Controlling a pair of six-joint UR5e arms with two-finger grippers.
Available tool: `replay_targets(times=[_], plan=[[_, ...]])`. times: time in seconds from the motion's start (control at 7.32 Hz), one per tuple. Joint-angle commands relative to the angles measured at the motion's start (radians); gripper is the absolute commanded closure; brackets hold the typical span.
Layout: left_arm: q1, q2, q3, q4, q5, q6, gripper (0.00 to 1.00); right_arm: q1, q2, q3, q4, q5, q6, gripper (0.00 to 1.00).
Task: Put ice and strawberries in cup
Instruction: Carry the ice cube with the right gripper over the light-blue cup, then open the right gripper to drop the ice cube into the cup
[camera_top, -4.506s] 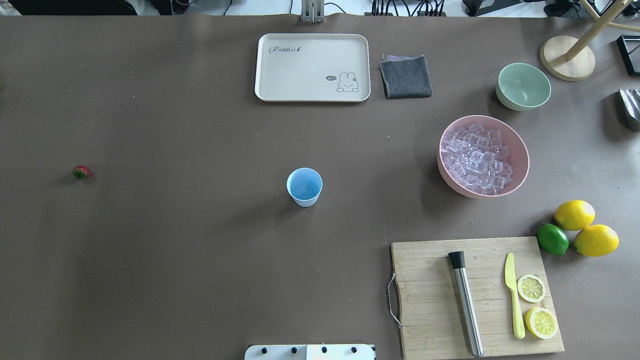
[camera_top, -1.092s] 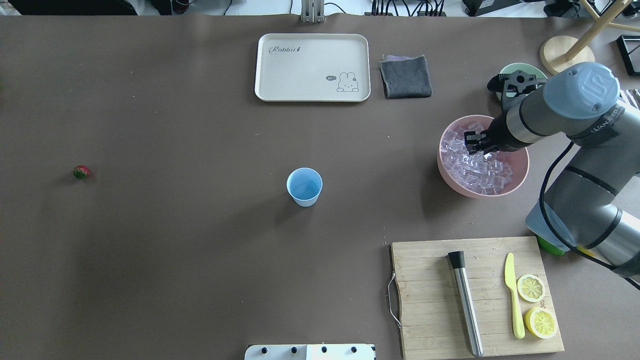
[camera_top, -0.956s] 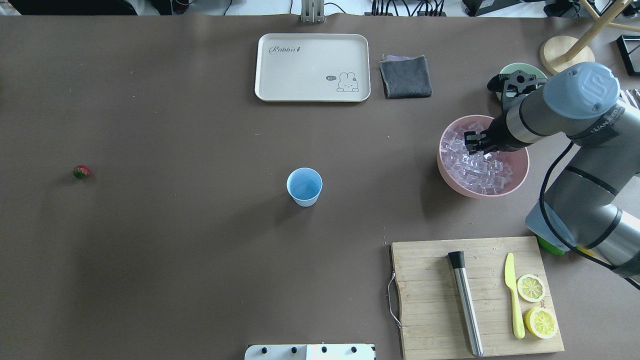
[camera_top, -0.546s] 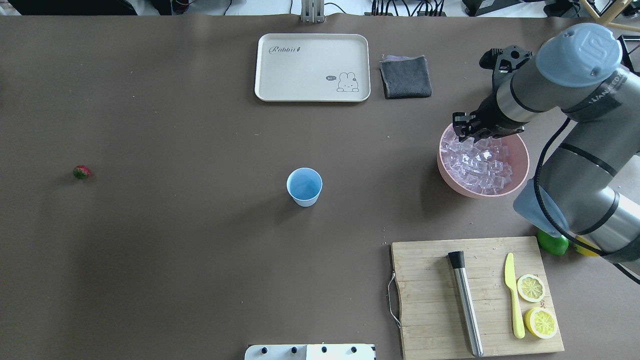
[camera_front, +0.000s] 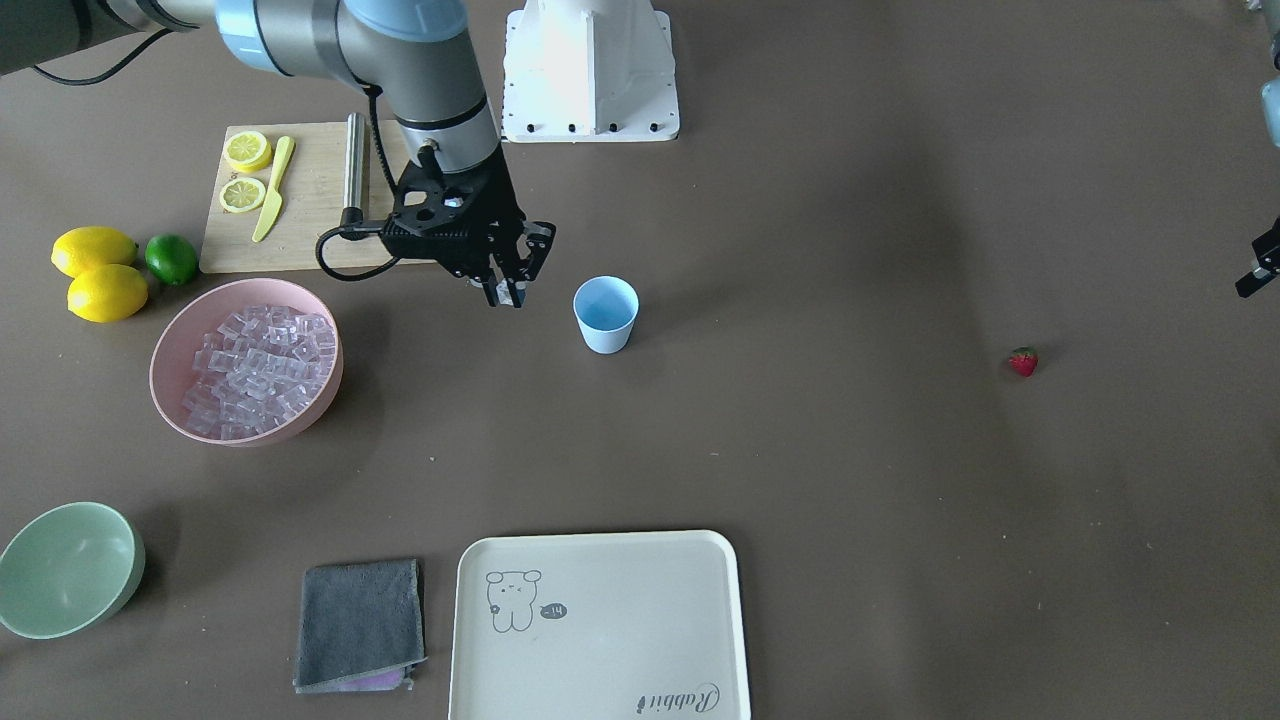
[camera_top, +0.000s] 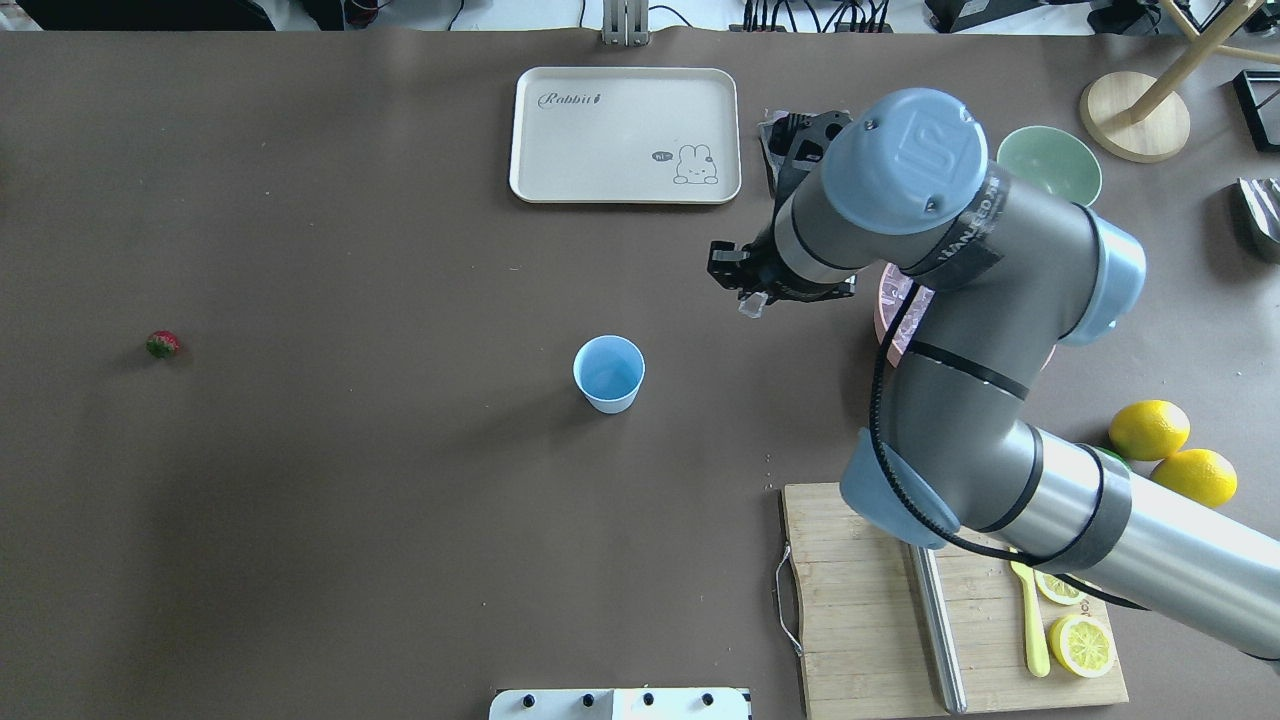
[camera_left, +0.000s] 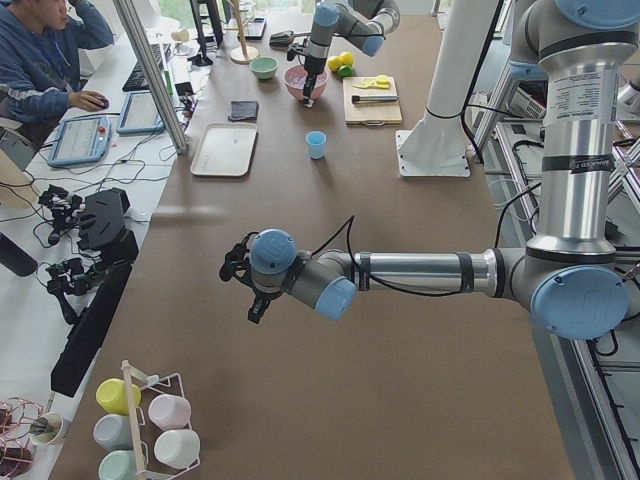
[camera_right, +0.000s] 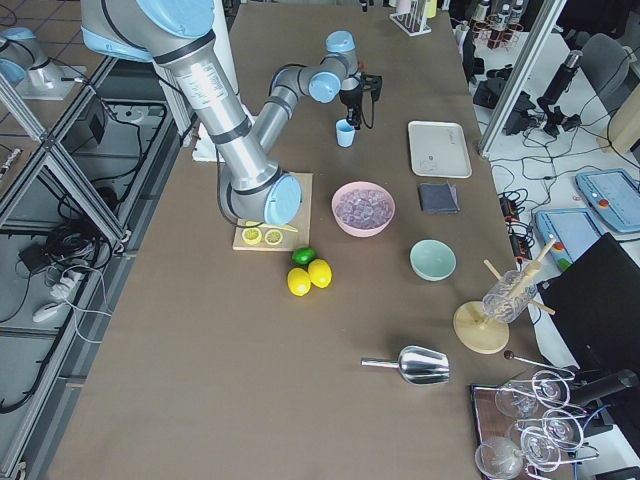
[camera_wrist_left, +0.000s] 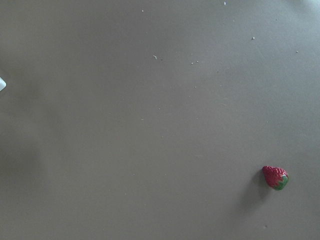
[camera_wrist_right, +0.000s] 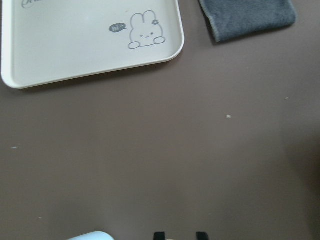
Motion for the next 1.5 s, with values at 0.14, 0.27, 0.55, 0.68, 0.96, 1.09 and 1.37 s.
replay_targets(times=[0.14,0.27,0.55,0.68,0.96,1.09,1.37], plan=[[0.012,0.002,0.005,0.001,0.000,0.000,0.02,-0.087,0.100,-0.095,-0.002,-0.118,0.099,1.00],[0.013,0.002,0.006,0.001,-0.001,0.000,0.02,-0.095,0.128,-0.126,0.000,-0.142,0.110,1.00],[0.013,0.002,0.006,0.001,-0.001,-0.002,0.02,-0.108,0.122,-0.128,0.000,-0.158,0.113,1.00],[0.015,0.002,0.006,0.001,-0.001,-0.002,0.02,-0.113,0.110,-0.126,0.000,-0.158,0.110,0.49],[0.015,0.002,0.006,0.001,-0.001,-0.002,0.02,-0.116,0.094,-0.117,-0.008,-0.176,0.102,0.01],[0.015,0.002,0.005,0.001,-0.001,-0.002,0.02,-0.109,0.093,-0.105,-0.035,-0.175,0.102,0.01],[0.018,0.002,0.006,0.001,0.000,-0.002,0.02,0.041,-0.029,0.004,-0.115,-0.005,-0.092,0.01]])
